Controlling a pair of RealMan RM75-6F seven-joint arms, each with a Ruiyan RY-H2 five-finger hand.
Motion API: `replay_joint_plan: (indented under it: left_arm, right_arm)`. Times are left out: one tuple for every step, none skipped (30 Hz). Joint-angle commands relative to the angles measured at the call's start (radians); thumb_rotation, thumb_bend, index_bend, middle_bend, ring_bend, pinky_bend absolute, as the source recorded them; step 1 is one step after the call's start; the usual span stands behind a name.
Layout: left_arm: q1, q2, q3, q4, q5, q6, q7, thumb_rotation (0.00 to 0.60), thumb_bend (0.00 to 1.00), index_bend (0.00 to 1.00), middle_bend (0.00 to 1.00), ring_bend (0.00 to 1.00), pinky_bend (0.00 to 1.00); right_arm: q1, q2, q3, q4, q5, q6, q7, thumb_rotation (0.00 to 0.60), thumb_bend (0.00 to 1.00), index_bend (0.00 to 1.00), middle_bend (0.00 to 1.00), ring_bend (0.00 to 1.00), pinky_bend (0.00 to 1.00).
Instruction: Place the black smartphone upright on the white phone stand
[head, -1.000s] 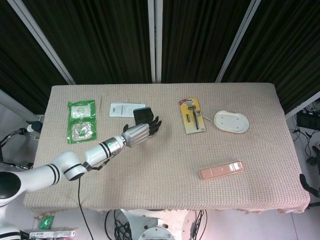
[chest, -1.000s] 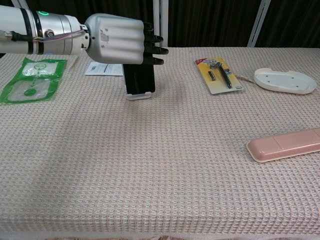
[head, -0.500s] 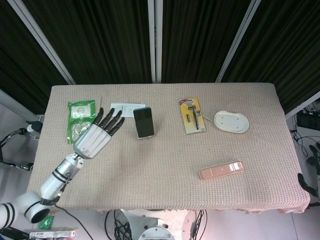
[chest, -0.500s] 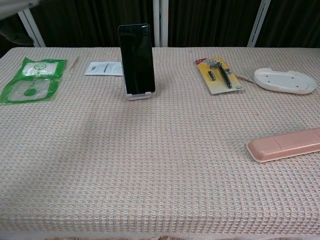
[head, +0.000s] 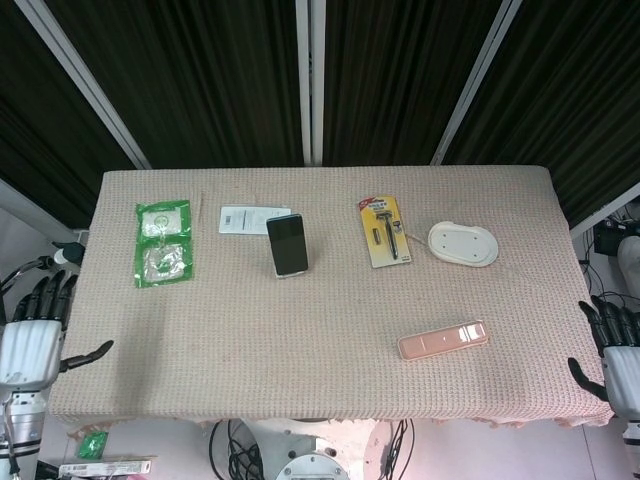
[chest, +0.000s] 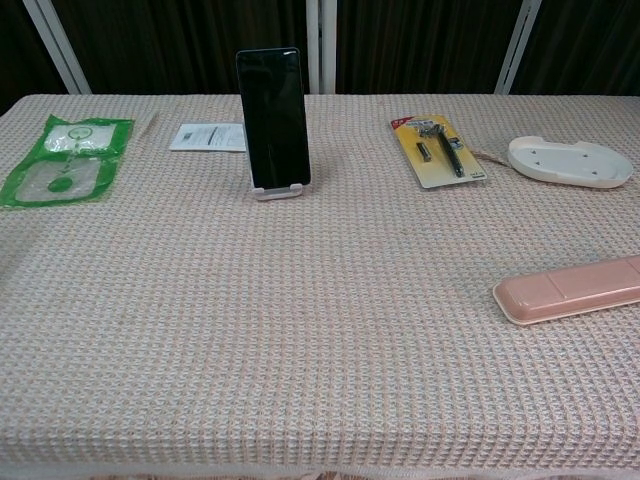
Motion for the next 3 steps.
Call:
replay_joint_plan:
  left_arm:
    - [0.055, -0.013, 0.031, 0.087, 0.023, 0.002, -0.091, 0.326, 0.03, 0.02, 0.03, 0.05, 0.21]
    - [0.058, -0.010, 0.035, 0.097, 0.038, -0.003, -0.101, 0.327, 0.03, 0.02, 0.03, 0.05, 0.21]
    - [0.059, -0.007, 0.036, 0.102, 0.048, -0.005, -0.108, 0.328, 0.03, 0.02, 0.03, 0.05, 0.21]
  right_arm:
    - [0.002, -0.008, -0.005, 0.006, -0.001, -0.007, -0.006, 0.600, 0.24, 0.00, 0.00, 0.00, 0.00]
    - [0.003, -0.009, -0.005, 0.005, 0.000, -0.009, -0.009, 0.600, 0.24, 0.00, 0.00, 0.00, 0.00]
    - [0.004, -0.009, -0.005, 0.004, 0.000, -0.010, -0.011, 0.600, 0.24, 0.00, 0.00, 0.00, 0.00]
